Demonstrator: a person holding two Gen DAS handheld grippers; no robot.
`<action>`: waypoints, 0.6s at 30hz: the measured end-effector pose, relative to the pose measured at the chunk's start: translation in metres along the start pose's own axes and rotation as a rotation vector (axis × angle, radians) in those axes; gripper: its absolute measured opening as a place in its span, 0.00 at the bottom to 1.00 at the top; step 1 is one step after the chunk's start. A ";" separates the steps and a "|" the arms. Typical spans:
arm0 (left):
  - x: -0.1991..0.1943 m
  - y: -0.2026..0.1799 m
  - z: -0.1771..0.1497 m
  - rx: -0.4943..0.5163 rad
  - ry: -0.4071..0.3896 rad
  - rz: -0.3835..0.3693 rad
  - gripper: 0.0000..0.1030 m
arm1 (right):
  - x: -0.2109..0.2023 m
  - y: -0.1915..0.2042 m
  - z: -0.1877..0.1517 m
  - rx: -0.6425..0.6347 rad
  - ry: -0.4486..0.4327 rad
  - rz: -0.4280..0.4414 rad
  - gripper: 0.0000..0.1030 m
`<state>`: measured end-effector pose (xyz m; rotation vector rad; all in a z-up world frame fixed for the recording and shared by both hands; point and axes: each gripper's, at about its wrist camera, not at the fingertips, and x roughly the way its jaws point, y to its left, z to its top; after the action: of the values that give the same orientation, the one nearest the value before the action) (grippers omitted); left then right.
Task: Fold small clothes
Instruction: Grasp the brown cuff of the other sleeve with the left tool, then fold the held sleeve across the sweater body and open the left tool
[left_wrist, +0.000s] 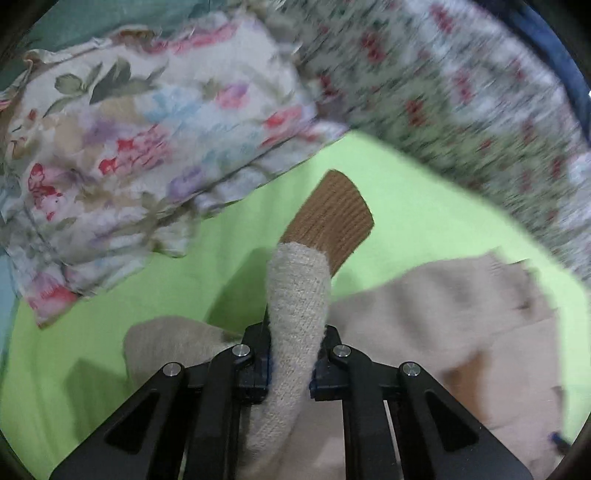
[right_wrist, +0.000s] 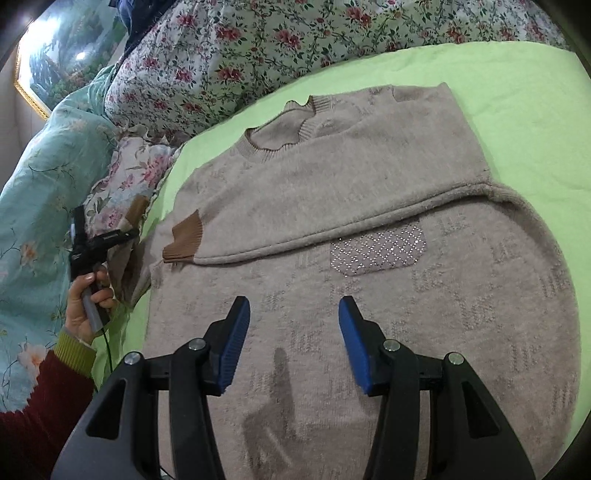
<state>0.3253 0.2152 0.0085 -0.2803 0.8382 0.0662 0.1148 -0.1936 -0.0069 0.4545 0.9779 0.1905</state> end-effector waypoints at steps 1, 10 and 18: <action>-0.007 -0.010 -0.001 -0.002 -0.014 -0.039 0.11 | -0.002 -0.001 -0.001 0.003 -0.006 0.000 0.50; -0.044 -0.169 -0.044 0.172 -0.067 -0.355 0.11 | -0.023 -0.018 -0.005 0.052 -0.059 -0.016 0.50; 0.002 -0.301 -0.105 0.380 0.026 -0.427 0.12 | -0.040 -0.050 -0.004 0.107 -0.095 -0.041 0.50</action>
<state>0.3006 -0.1032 0.0064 -0.0968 0.7844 -0.4916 0.0874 -0.2507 -0.0012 0.5365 0.9058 0.0789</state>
